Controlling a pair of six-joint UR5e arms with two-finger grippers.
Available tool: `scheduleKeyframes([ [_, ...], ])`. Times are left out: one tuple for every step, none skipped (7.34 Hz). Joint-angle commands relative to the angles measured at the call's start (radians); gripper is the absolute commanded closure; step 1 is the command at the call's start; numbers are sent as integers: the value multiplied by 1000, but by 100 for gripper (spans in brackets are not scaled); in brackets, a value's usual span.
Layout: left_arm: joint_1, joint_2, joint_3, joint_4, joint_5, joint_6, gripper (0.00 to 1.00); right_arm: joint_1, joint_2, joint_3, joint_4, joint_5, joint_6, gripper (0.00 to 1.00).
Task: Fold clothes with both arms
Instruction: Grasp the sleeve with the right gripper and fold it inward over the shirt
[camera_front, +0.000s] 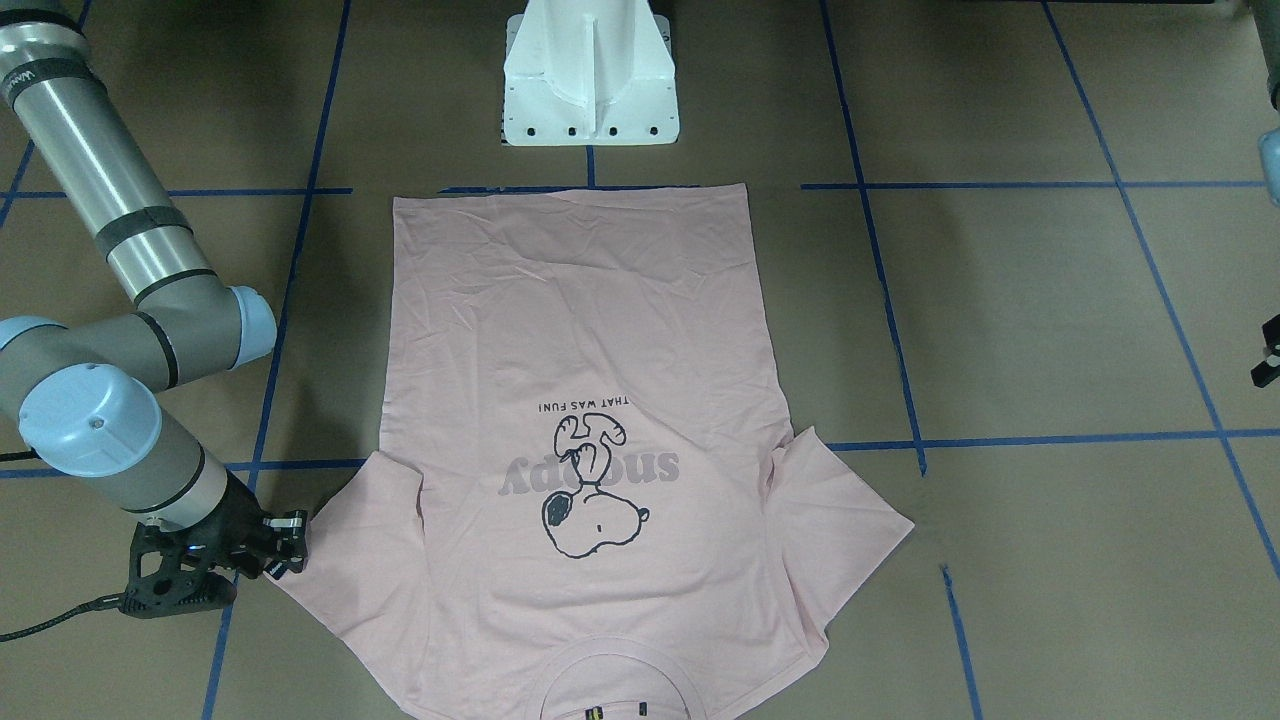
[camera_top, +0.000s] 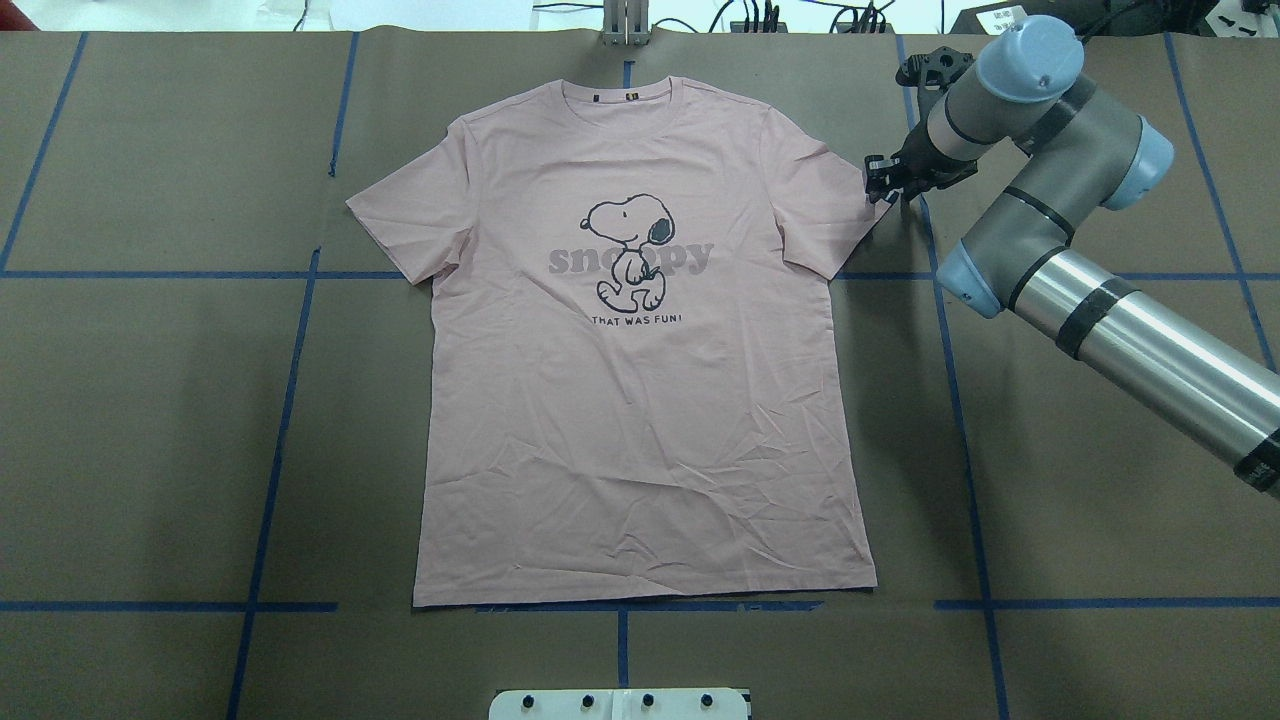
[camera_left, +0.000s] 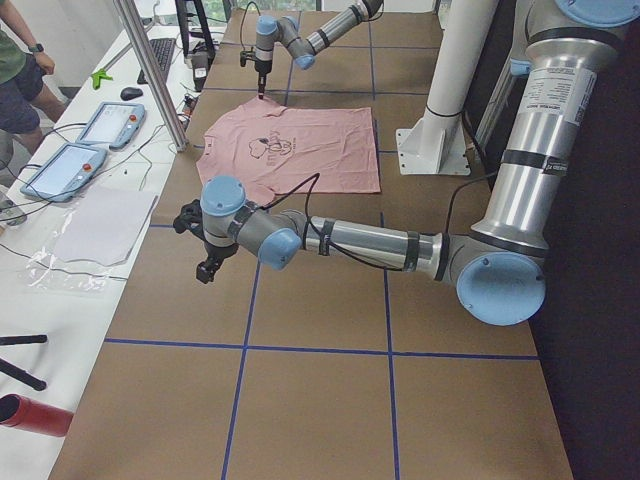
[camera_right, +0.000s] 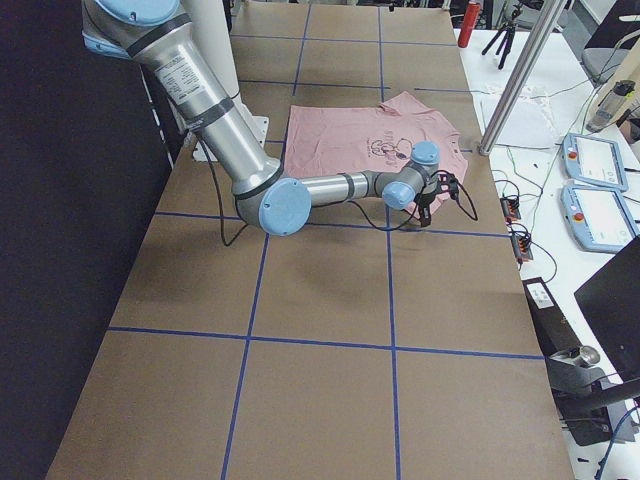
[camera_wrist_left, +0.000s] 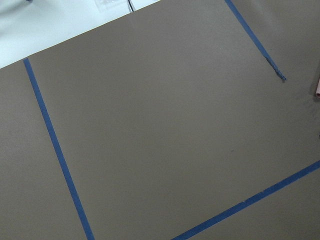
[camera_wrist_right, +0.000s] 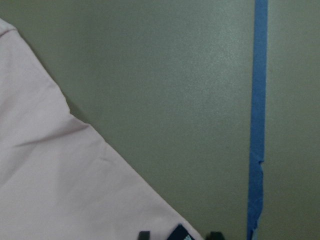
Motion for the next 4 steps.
scheduleKeyframes([
  [0, 0, 1, 2, 1, 0, 0, 0, 11, 0, -4, 2, -20, 100],
  [0, -2, 3, 2, 2, -2, 0, 1, 22, 10, -3, 2, -14, 100],
  [0, -2, 7, 2, 2, -2, 0, 1, 26, 49, -3, 14, -13, 100],
  [0, -2, 7, 2, 2, 0, 0, -3, 35, 95, -4, 51, 1, 100],
])
